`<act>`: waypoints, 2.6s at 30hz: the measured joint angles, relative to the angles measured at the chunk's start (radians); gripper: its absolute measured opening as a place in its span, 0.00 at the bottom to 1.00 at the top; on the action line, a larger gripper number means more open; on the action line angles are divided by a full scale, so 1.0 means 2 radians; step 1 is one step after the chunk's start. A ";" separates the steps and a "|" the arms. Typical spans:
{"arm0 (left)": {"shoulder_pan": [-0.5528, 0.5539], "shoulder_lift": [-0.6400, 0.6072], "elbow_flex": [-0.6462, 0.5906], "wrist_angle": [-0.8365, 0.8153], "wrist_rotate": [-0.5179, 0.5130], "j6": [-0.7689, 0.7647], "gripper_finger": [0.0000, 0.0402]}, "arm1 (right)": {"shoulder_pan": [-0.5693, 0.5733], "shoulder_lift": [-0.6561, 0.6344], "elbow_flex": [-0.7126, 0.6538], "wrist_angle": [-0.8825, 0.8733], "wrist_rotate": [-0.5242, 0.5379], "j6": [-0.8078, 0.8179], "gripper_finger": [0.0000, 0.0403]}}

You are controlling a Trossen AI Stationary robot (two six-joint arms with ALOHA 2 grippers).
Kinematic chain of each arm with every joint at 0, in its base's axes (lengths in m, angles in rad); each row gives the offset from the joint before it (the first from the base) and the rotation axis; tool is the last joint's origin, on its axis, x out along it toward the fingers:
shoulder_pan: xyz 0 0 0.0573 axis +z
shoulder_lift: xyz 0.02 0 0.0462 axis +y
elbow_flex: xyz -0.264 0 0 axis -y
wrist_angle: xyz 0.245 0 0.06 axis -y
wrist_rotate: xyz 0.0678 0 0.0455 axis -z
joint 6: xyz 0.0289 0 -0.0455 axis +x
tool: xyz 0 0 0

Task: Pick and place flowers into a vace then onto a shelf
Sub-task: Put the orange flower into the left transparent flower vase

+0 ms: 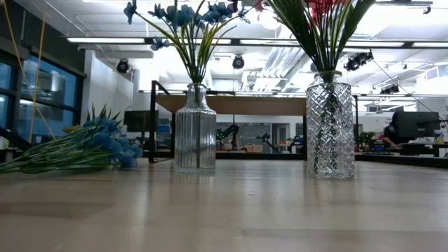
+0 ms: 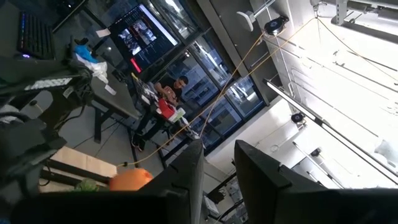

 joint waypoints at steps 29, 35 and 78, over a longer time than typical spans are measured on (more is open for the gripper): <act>-0.015 -0.012 0.000 0.000 -0.002 -0.075 0.05 | 0.000 0.000 0.000 0.000 0.002 0.002 0.21; -0.047 -0.033 0.000 0.000 -0.001 -0.073 0.05 | 0.000 0.000 0.000 0.000 0.003 0.000 0.21; -0.122 -0.119 0.216 0.459 0.042 0.779 0.05 | -0.009 0.000 0.000 0.000 -0.003 0.000 0.21</act>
